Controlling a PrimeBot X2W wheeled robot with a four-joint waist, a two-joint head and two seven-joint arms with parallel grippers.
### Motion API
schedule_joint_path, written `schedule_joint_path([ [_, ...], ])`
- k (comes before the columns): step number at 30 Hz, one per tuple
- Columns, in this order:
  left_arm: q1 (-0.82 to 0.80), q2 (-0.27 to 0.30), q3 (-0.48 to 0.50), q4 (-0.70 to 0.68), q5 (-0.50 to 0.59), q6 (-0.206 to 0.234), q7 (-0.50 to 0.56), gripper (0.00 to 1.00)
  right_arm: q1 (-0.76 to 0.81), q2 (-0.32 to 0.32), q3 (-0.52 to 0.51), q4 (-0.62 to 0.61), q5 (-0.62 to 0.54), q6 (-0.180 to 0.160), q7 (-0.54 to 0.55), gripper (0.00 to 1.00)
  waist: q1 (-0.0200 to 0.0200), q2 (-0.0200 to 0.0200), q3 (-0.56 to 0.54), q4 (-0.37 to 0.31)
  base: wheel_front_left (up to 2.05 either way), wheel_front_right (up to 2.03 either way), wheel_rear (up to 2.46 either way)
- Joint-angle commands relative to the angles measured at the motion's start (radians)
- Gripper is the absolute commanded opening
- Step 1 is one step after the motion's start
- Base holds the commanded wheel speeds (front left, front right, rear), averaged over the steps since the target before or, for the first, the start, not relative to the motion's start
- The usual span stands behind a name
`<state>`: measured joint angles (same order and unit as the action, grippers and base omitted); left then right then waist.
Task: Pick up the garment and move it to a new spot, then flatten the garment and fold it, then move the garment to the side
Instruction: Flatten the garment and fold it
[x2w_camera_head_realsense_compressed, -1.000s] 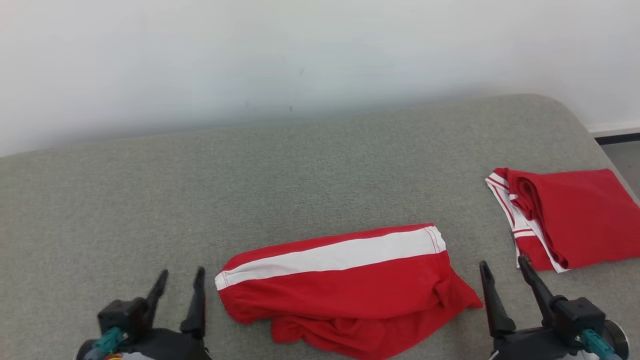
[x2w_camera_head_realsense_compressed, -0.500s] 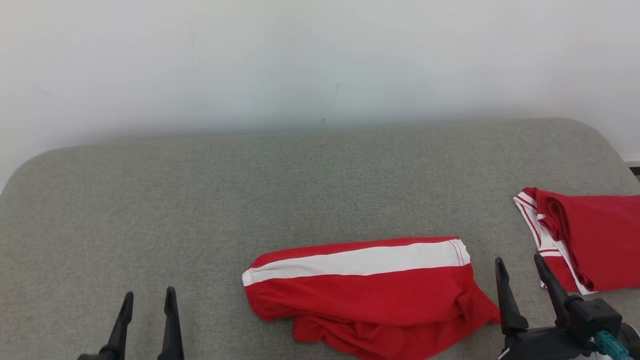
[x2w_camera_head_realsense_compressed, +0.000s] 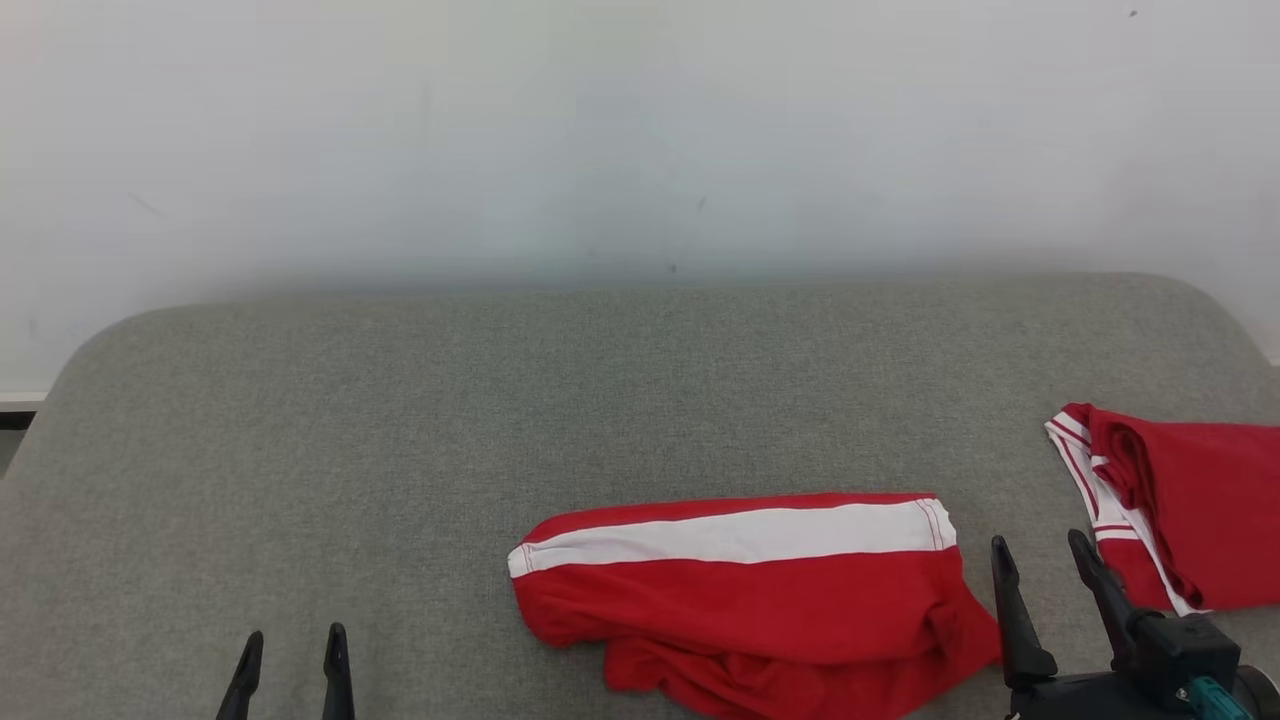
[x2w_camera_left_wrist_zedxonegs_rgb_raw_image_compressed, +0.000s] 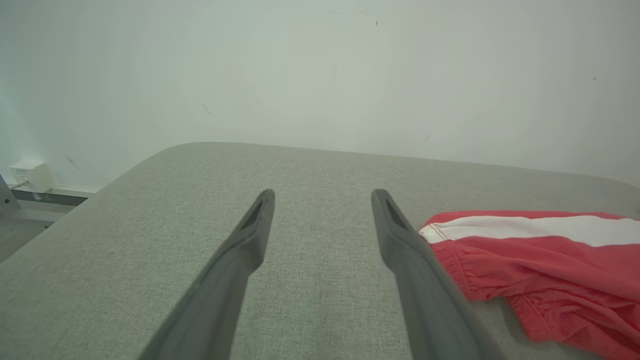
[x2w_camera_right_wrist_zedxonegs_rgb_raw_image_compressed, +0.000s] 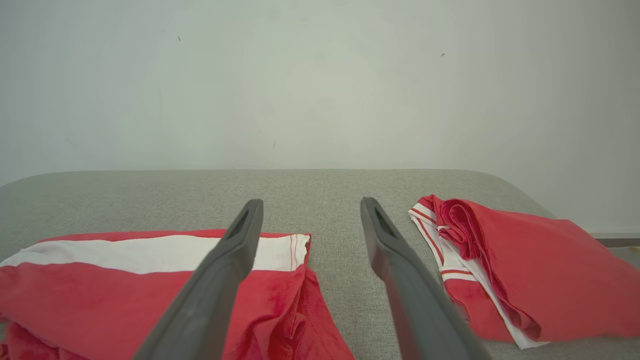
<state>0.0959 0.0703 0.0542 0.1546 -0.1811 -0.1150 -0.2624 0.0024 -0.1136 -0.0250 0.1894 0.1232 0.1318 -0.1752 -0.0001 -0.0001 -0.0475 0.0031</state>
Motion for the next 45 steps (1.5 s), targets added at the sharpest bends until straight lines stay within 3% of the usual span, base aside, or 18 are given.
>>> schedule_joint_path([
  [1, -0.011, -0.003, 0.004, 0.010, 0.001, -0.007, -0.003, 1.00, 0.010, 0.001, -0.003, 0.001, 0.002, -0.003, 0.001, 1.00, 0.0001, 0.0001, -0.002, 0.003, 0.00, 0.00, 0.00],
  [26, -0.045, -0.005, -0.026, 0.071, -0.014, -0.015, -0.003, 1.00, -0.011, 0.000, 0.012, 0.010, 0.007, -0.003, -0.006, 1.00, 0.0001, 0.0001, 0.012, -0.009, 0.00, 0.00, 0.00],
  [33, -0.082, 0.013, -0.091, 0.129, -0.037, -0.015, -0.003, 1.00, -0.021, -0.004, 0.019, 0.013, 0.008, -0.003, -0.011, 1.00, 0.0001, 0.0001, 0.016, -0.010, 0.00, 0.00, 0.00],
  [38, -0.168, 0.028, -0.179, 0.247, -0.124, -0.015, 0.010, 1.00, -0.020, -0.005, 0.025, 0.014, 0.008, -0.003, -0.005, 1.00, 0.0001, 0.0001, 0.022, -0.008, 0.00, 0.00, 0.00],
  [45, -0.320, 0.049, -0.279, 0.377, -0.284, -0.015, 0.143, 1.00, -0.045, -0.011, 0.054, 0.017, 0.012, -0.003, -0.001, 1.00, 0.0001, 0.0001, 0.043, -0.026, 0.00, 0.00, 0.00],
])
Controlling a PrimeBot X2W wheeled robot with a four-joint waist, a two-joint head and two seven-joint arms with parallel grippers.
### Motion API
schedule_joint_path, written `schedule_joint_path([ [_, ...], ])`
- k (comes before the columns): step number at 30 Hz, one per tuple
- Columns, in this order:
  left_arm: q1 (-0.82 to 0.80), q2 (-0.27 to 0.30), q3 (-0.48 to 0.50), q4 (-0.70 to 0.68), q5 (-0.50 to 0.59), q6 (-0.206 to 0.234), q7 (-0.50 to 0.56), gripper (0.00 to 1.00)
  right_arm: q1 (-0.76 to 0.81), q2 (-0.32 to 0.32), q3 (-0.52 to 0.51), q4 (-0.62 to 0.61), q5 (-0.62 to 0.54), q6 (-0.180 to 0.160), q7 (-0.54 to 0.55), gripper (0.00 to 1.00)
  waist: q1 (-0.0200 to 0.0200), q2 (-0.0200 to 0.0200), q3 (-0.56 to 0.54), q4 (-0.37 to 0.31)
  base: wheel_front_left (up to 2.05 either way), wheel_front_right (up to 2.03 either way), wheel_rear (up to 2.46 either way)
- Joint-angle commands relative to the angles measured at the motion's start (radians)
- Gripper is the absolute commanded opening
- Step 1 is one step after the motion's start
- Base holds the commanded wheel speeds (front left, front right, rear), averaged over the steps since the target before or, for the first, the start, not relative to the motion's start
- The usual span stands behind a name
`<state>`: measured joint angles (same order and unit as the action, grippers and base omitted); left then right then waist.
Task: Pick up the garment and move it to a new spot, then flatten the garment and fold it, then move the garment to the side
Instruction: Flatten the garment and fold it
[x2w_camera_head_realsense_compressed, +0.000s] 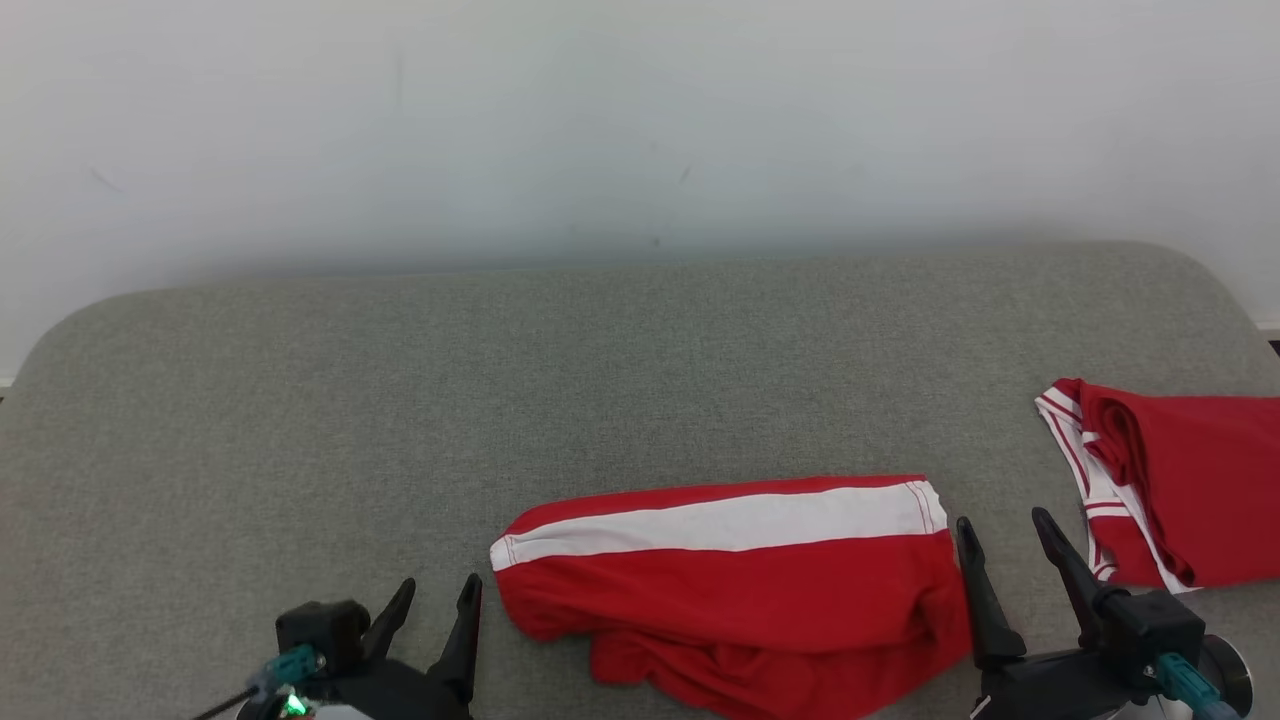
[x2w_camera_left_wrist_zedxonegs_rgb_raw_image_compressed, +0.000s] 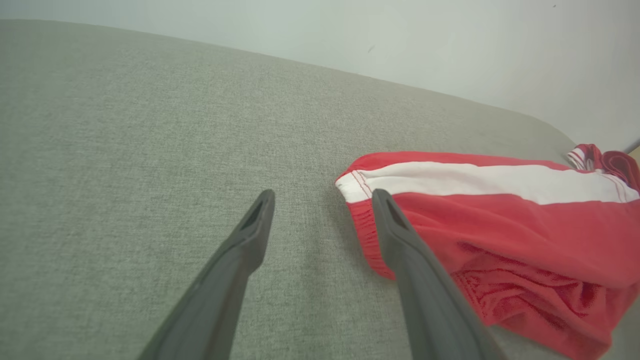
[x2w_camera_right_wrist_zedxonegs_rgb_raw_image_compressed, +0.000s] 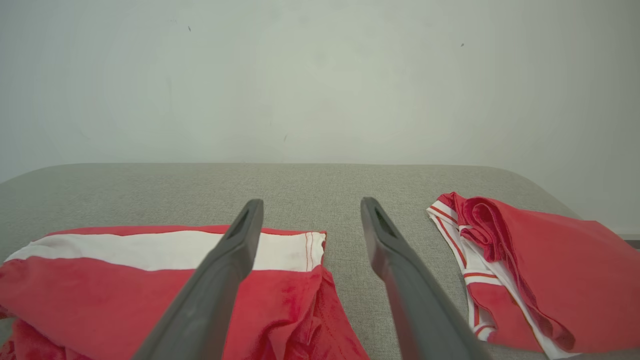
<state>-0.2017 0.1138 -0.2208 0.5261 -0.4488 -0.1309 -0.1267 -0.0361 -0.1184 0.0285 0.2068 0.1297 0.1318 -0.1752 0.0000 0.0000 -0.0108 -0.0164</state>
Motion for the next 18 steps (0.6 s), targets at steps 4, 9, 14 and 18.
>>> schedule_joint_path([
  [4, -0.089, 0.015, -0.042, 0.061, -0.080, 0.001, 0.085, 1.00, -0.018, -0.006, 0.015, 0.004, 0.009, -0.003, -0.005, 1.00, 0.0000, 0.0000, 0.020, -0.023, 0.00, 0.00, 0.00],
  [9, -0.156, 0.018, -0.057, 0.130, -0.115, 0.001, 0.161, 1.00, -0.025, -0.006, 0.025, 0.013, 0.012, -0.003, -0.011, 1.00, 0.0000, 0.0000, 0.035, -0.045, 0.00, 0.00, 0.00],
  [14, -0.199, 0.005, -0.053, 0.184, -0.142, 0.002, 0.204, 1.00, -0.037, -0.006, 0.031, 0.020, 0.011, -0.003, -0.018, 1.00, 0.0000, 0.0000, 0.043, -0.061, 0.00, 0.00, 0.00],
  [18, -0.215, 0.005, -0.056, 0.214, -0.154, 0.002, 0.238, 1.00, -0.041, -0.006, 0.035, 0.023, 0.011, -0.003, -0.020, 1.00, 0.0000, 0.0000, 0.045, -0.071, 0.00, 0.00, 0.00],
])
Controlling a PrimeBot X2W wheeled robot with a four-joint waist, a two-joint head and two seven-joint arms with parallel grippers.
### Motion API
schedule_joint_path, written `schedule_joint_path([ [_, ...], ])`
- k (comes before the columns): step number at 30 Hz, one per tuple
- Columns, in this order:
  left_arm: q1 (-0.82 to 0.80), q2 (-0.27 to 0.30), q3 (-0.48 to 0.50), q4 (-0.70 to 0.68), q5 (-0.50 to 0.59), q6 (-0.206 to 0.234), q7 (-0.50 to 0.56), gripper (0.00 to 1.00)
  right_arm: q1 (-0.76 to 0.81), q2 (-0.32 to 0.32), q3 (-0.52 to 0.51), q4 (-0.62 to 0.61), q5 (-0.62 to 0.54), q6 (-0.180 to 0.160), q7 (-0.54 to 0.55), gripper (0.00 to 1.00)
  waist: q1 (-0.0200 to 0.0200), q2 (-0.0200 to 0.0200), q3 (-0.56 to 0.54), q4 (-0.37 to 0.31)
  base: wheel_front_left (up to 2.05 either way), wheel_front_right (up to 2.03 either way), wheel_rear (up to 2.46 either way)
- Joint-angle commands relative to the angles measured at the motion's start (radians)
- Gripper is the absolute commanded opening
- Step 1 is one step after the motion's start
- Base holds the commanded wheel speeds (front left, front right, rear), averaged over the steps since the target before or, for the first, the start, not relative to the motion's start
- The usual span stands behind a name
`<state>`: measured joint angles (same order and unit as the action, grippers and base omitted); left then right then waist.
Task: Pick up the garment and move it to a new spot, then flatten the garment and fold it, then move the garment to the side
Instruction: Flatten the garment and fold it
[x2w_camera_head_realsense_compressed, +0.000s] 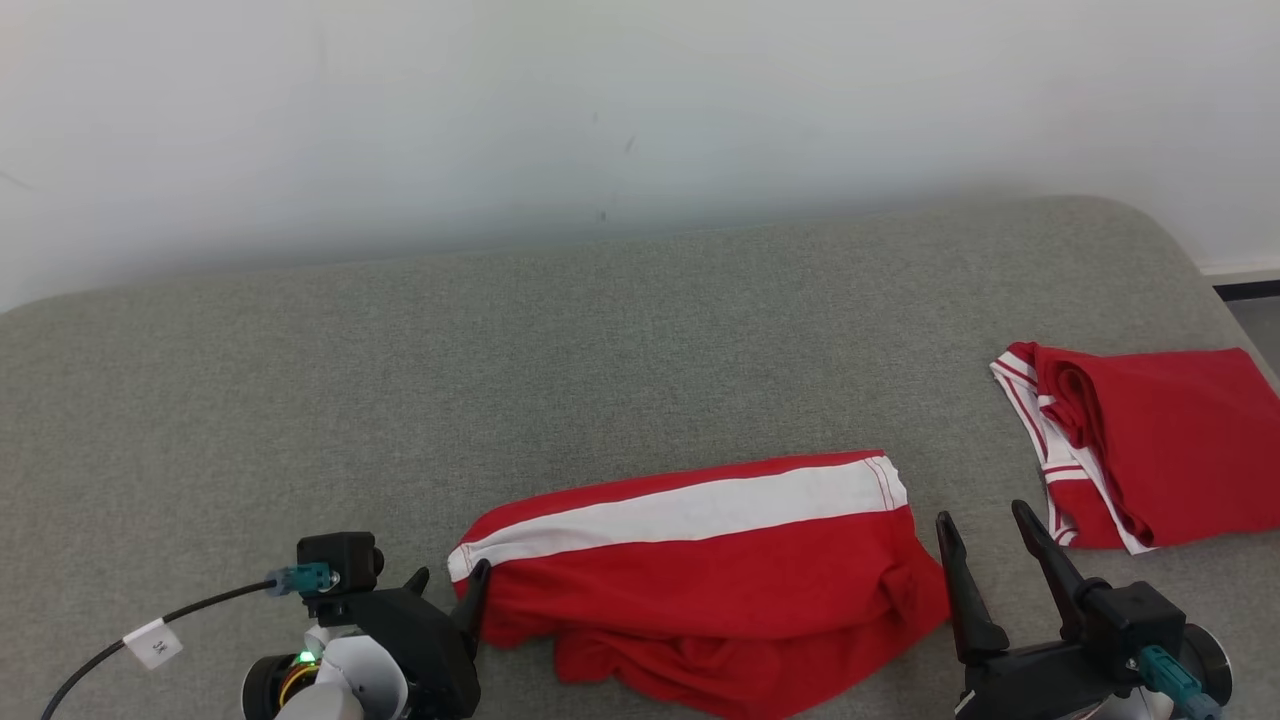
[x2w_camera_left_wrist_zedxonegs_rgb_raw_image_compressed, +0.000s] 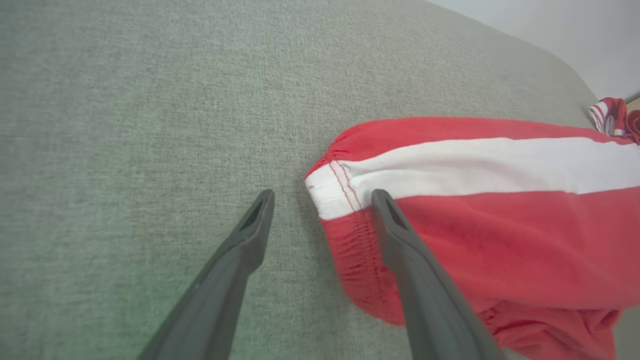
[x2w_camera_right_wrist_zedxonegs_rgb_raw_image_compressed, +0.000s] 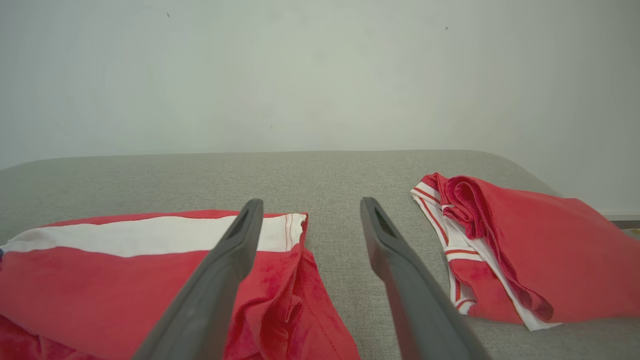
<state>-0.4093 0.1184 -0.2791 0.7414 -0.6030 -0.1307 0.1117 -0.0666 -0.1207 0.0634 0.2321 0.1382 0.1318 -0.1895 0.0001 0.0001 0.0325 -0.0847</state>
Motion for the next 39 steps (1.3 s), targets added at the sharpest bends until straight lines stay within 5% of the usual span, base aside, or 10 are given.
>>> schedule_joint_path([
  [1, -0.012, 0.001, 0.002, 0.004, -0.003, 0.002, 0.001, 1.00, -0.012, -0.004, 0.001, -0.001, 0.003, -0.003, -0.006, 1.00, -0.0001, -0.0001, 0.002, -0.006, 0.00, 0.00, 0.00],
  [16, -0.065, -0.006, 0.003, 0.071, -0.061, 0.015, 0.055, 1.00, -0.026, 0.002, 0.002, 0.010, 0.001, -0.003, -0.016, 1.00, -0.0001, -0.0001, 0.018, -0.022, 0.00, 0.00, 0.00],
  [17, -0.067, -0.007, 0.002, 0.076, -0.063, 0.016, 0.060, 0.93, -0.027, 0.002, 0.003, 0.011, 0.001, -0.003, -0.016, 1.00, -0.0001, -0.0001, 0.019, -0.023, 0.00, 0.00, 0.00],
  [18, -0.066, -0.009, 0.000, 0.082, -0.066, 0.015, 0.066, 0.72, -0.029, 0.001, 0.003, 0.012, 0.002, -0.003, -0.017, 1.00, -0.0001, -0.0001, 0.020, -0.024, 0.00, 0.00, 0.00],
  [21, -0.071, -0.009, -0.008, 0.093, -0.066, 0.014, 0.077, 0.46, -0.032, 0.000, 0.002, 0.014, 0.001, -0.003, -0.020, 1.00, -0.0001, -0.0001, 0.022, -0.027, 0.00, 0.00, 0.00],
  [23, -0.076, -0.008, -0.011, 0.092, -0.065, 0.013, 0.065, 0.20, -0.034, 0.001, 0.001, 0.015, 0.000, -0.003, -0.021, 1.00, -0.0001, -0.0001, 0.024, -0.027, 0.00, 0.00, 0.00],
  [24, -0.078, -0.008, -0.013, 0.093, -0.064, 0.012, 0.062, 0.00, -0.033, 0.002, 0.000, 0.015, -0.001, -0.003, -0.021, 1.00, -0.0001, -0.0001, 0.025, -0.027, 0.00, 0.00, 0.00],
  [30, -0.086, 0.004, -0.044, 0.081, -0.030, 0.009, 0.031, 0.00, -0.051, -0.007, -0.007, 0.002, 0.009, -0.003, 0.007, 1.00, -0.0001, -0.0001, 0.031, -0.020, 0.00, 0.00, 0.00],
  [39, -0.041, -0.026, -0.099, 0.027, 0.017, 0.038, -0.052, 0.00, -0.115, -0.033, -0.037, -0.013, 0.140, -0.003, 0.345, 1.00, -0.0001, -0.0001, 0.044, 0.002, 0.00, 0.00, 0.00],
])
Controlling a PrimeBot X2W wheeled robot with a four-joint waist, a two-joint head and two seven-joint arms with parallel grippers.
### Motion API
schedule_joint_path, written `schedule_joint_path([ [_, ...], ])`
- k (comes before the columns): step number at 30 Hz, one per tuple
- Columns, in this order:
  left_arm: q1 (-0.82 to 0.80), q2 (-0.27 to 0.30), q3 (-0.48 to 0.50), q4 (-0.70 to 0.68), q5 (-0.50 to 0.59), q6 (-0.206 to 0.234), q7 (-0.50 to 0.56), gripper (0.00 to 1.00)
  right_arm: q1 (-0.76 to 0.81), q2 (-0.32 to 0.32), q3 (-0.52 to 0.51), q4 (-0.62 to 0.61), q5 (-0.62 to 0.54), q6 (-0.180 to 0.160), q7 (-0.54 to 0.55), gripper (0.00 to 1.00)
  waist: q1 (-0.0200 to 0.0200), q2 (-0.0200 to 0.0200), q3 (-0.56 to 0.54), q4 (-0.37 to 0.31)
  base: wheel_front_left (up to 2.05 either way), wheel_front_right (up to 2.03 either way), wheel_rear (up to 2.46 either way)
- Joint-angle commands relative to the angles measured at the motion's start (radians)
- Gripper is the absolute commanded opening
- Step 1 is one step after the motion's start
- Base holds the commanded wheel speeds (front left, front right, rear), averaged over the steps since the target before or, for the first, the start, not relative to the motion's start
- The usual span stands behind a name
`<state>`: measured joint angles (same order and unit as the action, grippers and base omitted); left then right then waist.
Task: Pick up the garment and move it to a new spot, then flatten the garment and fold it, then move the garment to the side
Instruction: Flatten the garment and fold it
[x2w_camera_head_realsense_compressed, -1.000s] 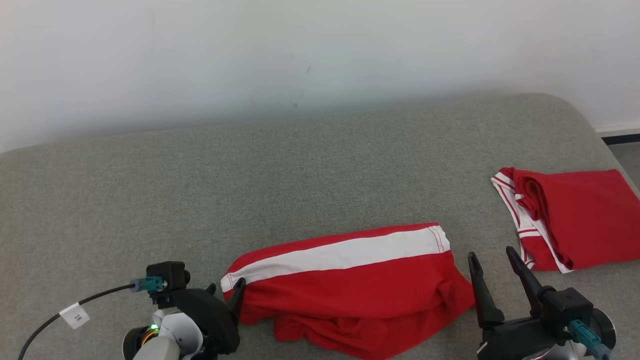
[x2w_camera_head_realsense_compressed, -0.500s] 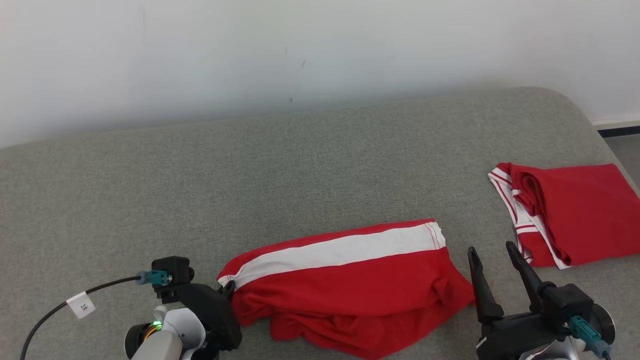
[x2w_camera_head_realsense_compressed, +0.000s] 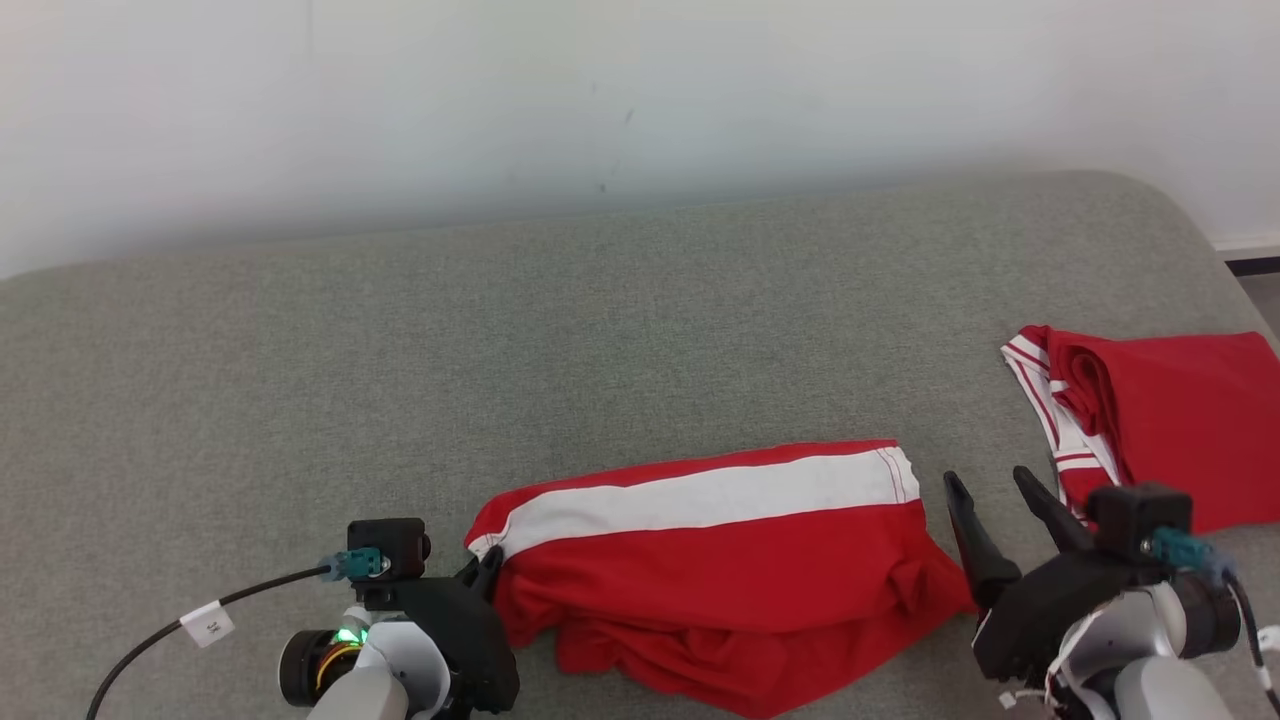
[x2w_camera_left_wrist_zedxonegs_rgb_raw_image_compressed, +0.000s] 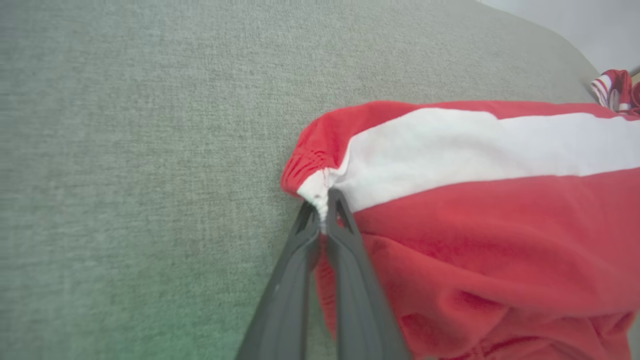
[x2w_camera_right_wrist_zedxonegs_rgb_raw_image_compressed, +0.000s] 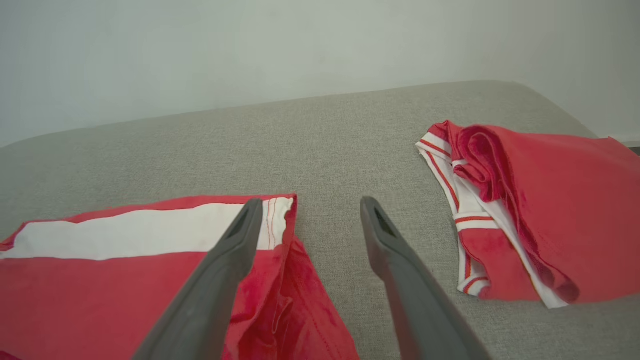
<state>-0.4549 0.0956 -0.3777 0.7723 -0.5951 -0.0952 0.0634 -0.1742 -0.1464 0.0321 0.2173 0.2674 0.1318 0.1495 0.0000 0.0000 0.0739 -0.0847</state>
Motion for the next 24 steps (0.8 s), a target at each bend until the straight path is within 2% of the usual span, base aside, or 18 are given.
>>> schedule_joint_path([
  [1, 0.007, -0.006, -0.004, -0.007, 0.009, 0.006, -0.009, 0.00, -0.013, -0.008, -0.009, 0.006, 0.020, -0.003, 0.043, 1.00, 0.0000, 0.0000, 0.004, 0.004, 0.00, 0.00, 0.00],
  [10, -0.013, -0.013, -0.022, -0.020, 0.013, 0.012, -0.017, 0.00, -0.116, -0.023, 0.026, 0.061, 0.069, -0.003, 0.210, 1.00, 0.0000, 0.0000, 0.029, 0.020, 0.00, 0.00, 0.00],
  [24, -0.036, -0.020, -0.036, -0.012, -0.008, 0.002, -0.028, 0.00, -0.194, 0.005, 0.061, 0.188, 0.149, -0.003, 0.302, 1.00, 0.0000, 0.0000, 0.045, 0.047, 0.00, 0.00, 0.00],
])
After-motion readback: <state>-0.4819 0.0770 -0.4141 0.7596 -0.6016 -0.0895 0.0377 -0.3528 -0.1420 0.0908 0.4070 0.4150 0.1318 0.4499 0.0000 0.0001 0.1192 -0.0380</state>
